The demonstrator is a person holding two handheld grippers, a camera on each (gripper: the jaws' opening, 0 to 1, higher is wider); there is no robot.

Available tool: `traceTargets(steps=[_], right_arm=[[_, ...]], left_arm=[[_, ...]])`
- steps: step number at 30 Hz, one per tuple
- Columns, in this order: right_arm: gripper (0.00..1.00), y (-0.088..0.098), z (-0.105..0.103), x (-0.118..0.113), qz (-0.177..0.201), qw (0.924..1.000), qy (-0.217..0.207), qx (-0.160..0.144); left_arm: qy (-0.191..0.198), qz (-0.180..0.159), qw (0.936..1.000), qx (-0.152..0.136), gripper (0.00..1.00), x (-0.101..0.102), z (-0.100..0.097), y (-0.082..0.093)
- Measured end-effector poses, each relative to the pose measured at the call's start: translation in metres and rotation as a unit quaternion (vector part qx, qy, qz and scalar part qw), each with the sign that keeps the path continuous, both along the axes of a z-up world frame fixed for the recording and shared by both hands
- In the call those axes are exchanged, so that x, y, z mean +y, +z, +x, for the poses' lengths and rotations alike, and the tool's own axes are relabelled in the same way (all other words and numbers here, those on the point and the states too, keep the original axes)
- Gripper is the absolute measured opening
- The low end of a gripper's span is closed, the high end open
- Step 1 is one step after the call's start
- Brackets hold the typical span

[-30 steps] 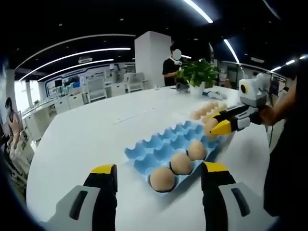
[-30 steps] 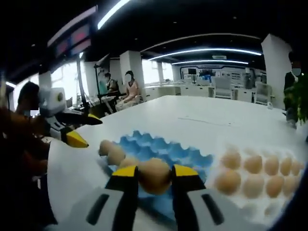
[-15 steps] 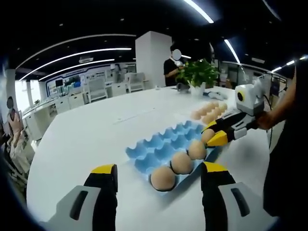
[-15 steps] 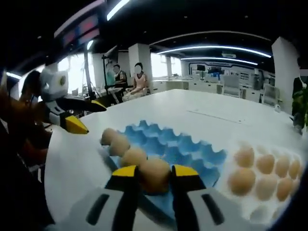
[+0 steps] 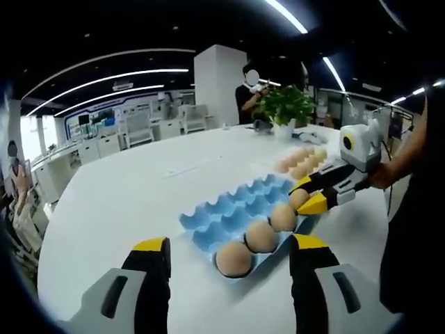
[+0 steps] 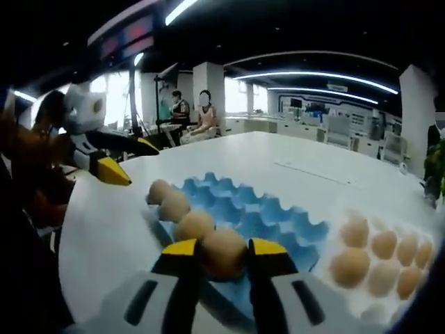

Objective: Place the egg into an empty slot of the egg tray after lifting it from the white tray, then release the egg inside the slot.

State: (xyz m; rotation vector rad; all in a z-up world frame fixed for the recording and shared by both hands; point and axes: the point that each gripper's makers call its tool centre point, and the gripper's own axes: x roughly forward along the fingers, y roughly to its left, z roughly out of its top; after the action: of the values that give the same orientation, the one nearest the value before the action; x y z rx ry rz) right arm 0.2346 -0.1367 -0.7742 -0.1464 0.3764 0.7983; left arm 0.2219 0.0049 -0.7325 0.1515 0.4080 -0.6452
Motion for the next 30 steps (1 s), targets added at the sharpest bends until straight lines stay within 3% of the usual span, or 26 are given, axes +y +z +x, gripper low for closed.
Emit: traceTargets(steps=[30], right_arm=[[0.28, -0.0024, -0.0033, -0.0044, -0.018, 0.9997, 0.013, -0.012]], left_arm=[[-0.007, -0.004, 1.0000, 0.001, 0.72, -0.0058, 0.0014, 0.0001]])
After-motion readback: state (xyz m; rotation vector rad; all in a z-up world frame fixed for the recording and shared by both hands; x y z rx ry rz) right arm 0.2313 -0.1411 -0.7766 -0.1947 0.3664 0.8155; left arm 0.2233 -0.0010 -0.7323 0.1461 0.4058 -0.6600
